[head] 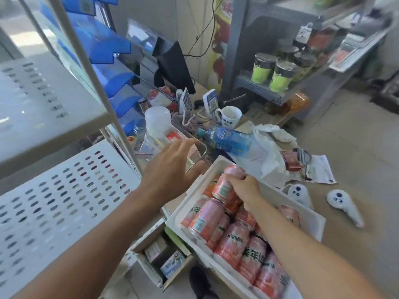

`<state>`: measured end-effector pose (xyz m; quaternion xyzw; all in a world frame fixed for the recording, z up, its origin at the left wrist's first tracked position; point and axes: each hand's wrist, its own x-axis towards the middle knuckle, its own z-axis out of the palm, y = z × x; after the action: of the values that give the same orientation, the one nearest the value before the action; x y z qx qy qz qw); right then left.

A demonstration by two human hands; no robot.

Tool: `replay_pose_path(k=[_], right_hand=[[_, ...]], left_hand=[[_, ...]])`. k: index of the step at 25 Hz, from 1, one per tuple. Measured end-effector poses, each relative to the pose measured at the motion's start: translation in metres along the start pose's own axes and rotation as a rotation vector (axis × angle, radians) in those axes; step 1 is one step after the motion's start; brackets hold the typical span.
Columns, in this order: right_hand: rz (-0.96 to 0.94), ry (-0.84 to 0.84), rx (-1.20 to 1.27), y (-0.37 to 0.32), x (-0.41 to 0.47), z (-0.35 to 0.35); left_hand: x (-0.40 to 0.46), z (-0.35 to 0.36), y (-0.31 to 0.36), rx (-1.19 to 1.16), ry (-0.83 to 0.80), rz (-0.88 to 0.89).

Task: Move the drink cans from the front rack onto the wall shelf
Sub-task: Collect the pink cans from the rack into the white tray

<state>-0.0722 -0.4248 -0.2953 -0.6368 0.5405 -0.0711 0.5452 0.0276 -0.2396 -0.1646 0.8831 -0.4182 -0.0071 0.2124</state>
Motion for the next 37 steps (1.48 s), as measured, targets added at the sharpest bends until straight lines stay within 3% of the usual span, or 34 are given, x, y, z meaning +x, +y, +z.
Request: replay_pose_path(k=[5,12,17,24,31,37], right_hand=[[0.085,-0.049,-0.184,0.012,0.016,0.010],[-0.087,-0.128,-0.437,0.002,0.013,0.004],[-0.153,-0.039,-0.659,-0.016,-0.014,-0.015],[-0.782,-0.073,-0.811,-0.093,-0.118,-0.009],[-1.419,-0.151,-0.576,-0.170,-0.232,0.039],[-1.687,-0.252,-0.532,-0.224,-0.291,0.111]], left_hand=[[0.002,-0.003,-0.010,0.035,0.000,-0.030],[-0.005,-0.010,-0.019,0.088,0.004,-0.081],[-0.022,-0.029,-0.023,0.087,0.044,-0.092],[-0.066,-0.076,-0.036,0.095,0.174,-0.146],[-0.127,-0.149,-0.060,0.124,0.463,-0.271],[-0.178,-0.205,-0.092,0.248,0.638,-0.435]])
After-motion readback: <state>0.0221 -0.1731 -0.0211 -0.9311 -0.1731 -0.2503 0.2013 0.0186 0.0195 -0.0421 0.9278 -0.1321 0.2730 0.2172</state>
